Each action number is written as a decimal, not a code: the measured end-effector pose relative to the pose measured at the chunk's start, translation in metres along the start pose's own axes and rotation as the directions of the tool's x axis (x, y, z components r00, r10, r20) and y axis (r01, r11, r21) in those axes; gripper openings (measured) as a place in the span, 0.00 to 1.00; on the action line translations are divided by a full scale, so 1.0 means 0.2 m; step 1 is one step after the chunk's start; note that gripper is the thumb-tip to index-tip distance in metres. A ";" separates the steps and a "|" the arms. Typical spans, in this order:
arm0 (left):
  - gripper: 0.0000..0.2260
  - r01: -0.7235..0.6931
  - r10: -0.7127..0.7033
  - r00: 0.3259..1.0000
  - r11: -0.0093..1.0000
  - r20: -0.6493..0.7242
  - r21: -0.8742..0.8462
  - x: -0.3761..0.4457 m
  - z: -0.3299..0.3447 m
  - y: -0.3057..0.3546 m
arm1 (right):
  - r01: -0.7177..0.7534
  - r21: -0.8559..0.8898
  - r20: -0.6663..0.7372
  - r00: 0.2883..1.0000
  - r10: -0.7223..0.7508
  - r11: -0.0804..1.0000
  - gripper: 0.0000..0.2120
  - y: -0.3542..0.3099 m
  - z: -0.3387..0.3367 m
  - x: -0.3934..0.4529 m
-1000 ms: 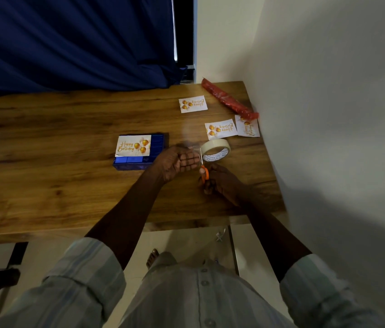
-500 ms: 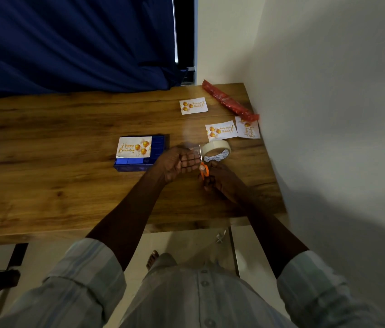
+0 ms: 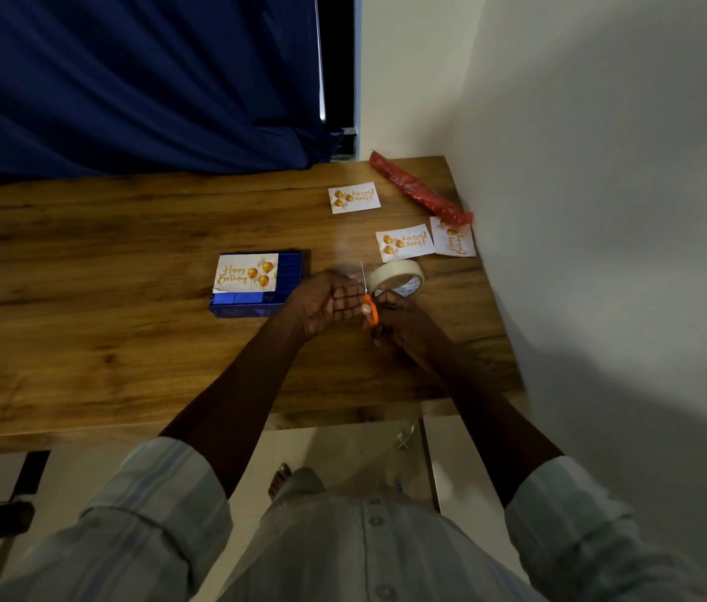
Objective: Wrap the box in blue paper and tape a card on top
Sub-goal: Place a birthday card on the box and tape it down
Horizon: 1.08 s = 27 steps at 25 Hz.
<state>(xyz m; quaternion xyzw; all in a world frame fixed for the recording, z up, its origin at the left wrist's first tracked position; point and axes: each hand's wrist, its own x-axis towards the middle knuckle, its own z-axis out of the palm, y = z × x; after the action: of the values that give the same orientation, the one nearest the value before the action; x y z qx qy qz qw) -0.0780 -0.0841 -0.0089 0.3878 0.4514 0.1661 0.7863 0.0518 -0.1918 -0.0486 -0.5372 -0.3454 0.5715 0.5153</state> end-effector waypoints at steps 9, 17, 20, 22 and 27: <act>0.11 0.002 -0.002 1.000 1.000 0.006 -0.023 0.00 0.01 0.01 | 0.013 -0.058 -0.075 0.997 -0.017 0.998 0.07 0.01 0.00 -0.03; 0.10 0.010 -0.008 0.999 0.997 0.038 -0.074 0.01 -0.04 0.01 | 0.015 -0.031 -0.088 0.996 -0.018 0.999 0.05 -0.04 -0.02 -0.07; 0.10 0.013 -0.011 1.000 0.997 0.027 -0.073 0.01 -0.04 -0.01 | -0.023 0.006 0.002 1.000 0.023 1.000 0.05 -0.06 0.02 -0.06; 0.10 0.002 0.001 0.999 0.997 0.039 -0.079 0.01 -0.04 -0.02 | -0.068 0.027 0.047 0.997 0.067 0.997 0.07 -0.08 0.07 -0.07; 0.11 0.006 0.006 0.999 0.976 0.052 -0.219 0.02 -0.04 -0.04 | -0.027 -0.096 0.206 0.978 0.046 0.995 0.07 -0.16 0.13 -0.13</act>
<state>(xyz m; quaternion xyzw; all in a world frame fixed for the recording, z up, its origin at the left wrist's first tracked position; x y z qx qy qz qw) -0.0837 -0.0820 -0.0196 0.3031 0.4097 0.2045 0.8357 0.0299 -0.2059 -0.0058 -0.5041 -0.4135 0.6172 0.4404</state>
